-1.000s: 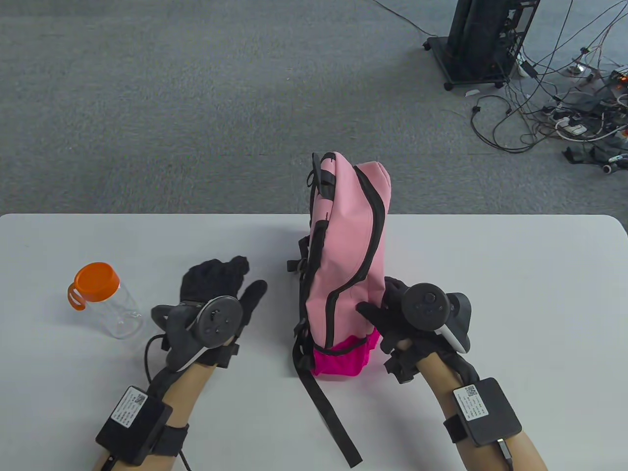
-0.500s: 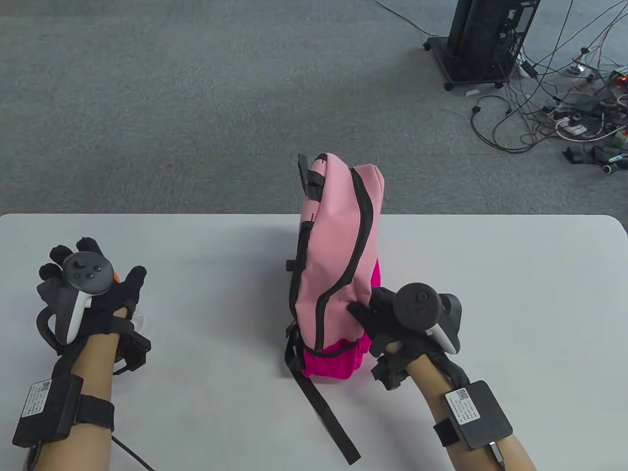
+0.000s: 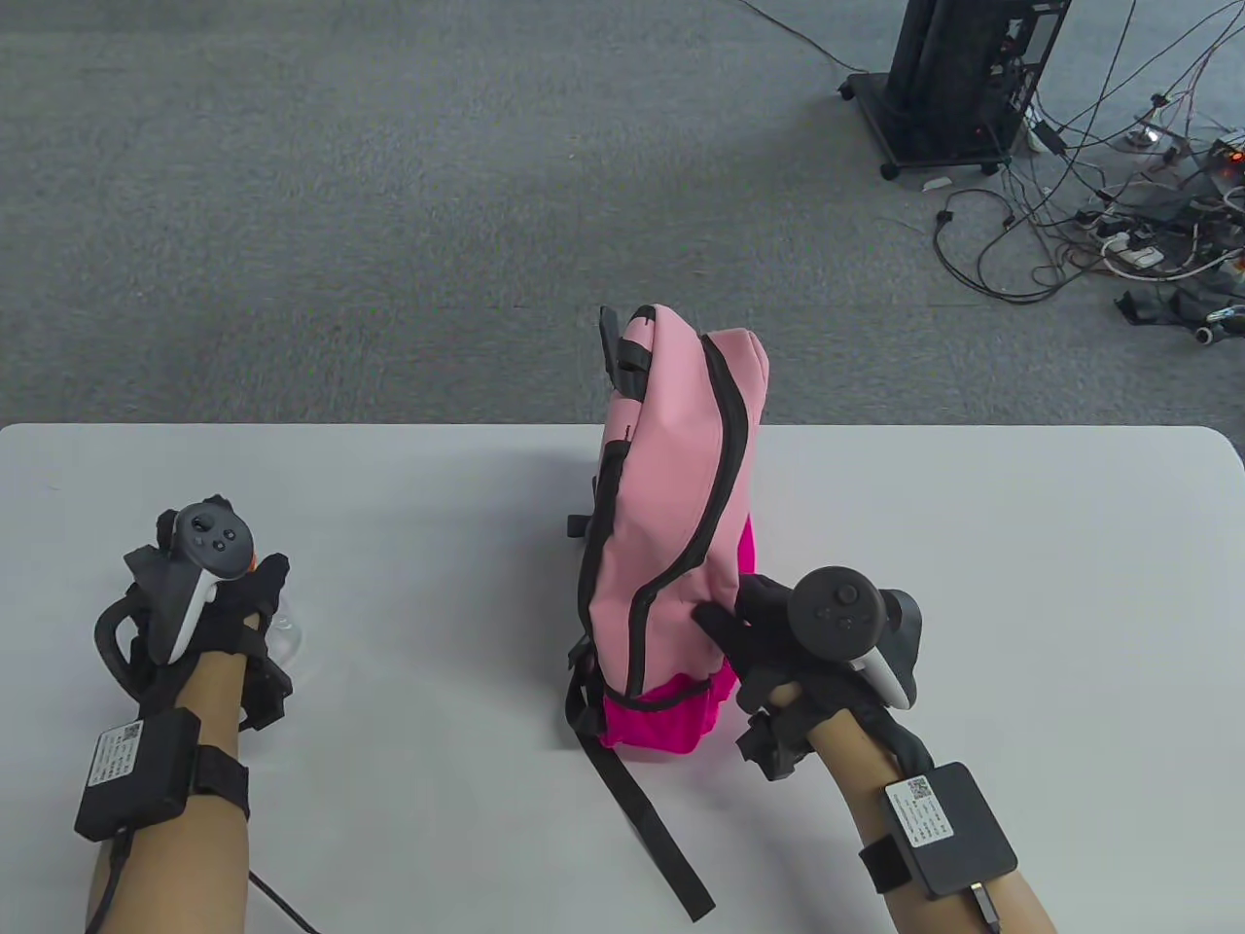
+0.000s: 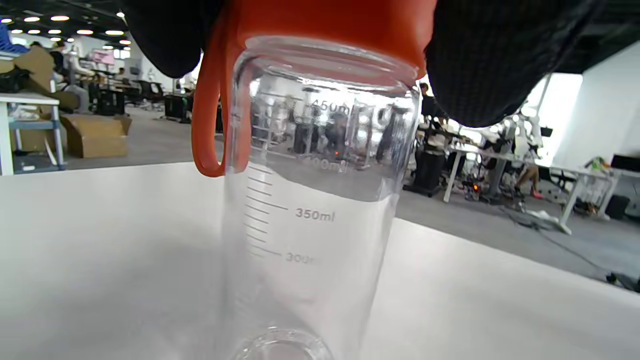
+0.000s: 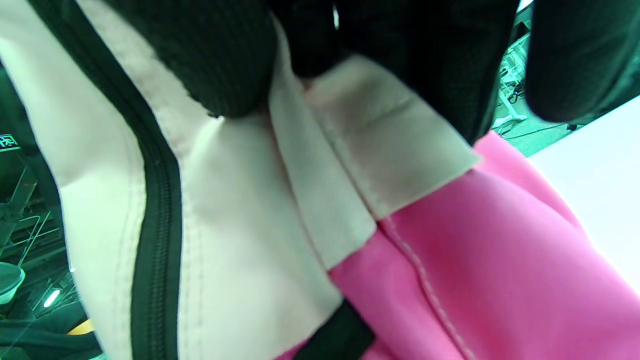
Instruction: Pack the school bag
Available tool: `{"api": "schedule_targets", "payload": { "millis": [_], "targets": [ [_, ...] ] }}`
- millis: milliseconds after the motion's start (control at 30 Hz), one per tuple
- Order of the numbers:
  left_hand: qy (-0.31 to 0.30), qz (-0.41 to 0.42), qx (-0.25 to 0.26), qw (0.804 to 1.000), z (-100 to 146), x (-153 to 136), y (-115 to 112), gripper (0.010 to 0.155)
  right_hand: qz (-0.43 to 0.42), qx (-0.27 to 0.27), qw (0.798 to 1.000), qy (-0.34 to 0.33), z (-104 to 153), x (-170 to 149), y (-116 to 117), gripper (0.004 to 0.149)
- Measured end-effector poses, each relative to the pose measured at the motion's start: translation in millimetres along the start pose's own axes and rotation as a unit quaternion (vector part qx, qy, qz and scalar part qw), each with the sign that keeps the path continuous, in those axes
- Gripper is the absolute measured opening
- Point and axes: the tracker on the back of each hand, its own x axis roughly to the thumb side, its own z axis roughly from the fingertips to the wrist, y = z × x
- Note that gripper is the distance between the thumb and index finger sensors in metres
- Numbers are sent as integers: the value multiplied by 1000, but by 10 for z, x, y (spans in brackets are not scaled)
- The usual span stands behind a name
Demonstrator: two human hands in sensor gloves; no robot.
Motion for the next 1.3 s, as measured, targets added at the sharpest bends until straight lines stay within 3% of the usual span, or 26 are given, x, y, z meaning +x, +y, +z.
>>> {"api": "schedule_targets", "payload": {
  "millis": [400,567,667,767,867,1000,1167,1300],
  "targets": [
    [-129,32,-40,990,413,108,-26,93,3,20,1000,10,73,-10,52,63],
    [-161,29,-21,986,649,181,-58,89,20,25,999,12,82,17,61,63],
    [-185,-13,1,983,809,269,-34,90,32,34,999,17,60,43,51,61],
    [-219,-4,19,976,994,343,15,96,49,40,998,17,41,83,43,59],
    [-253,12,62,965,1223,423,196,106,71,29,997,10,29,124,40,57],
    [-305,46,100,946,1488,542,532,101,83,21,996,5,1,154,30,54],
    [-428,66,113,894,1881,791,1036,99,87,18,996,7,-15,170,29,53],
    [-503,70,93,856,2097,1063,1261,99,83,17,996,11,-16,168,26,53]
  ]
}}
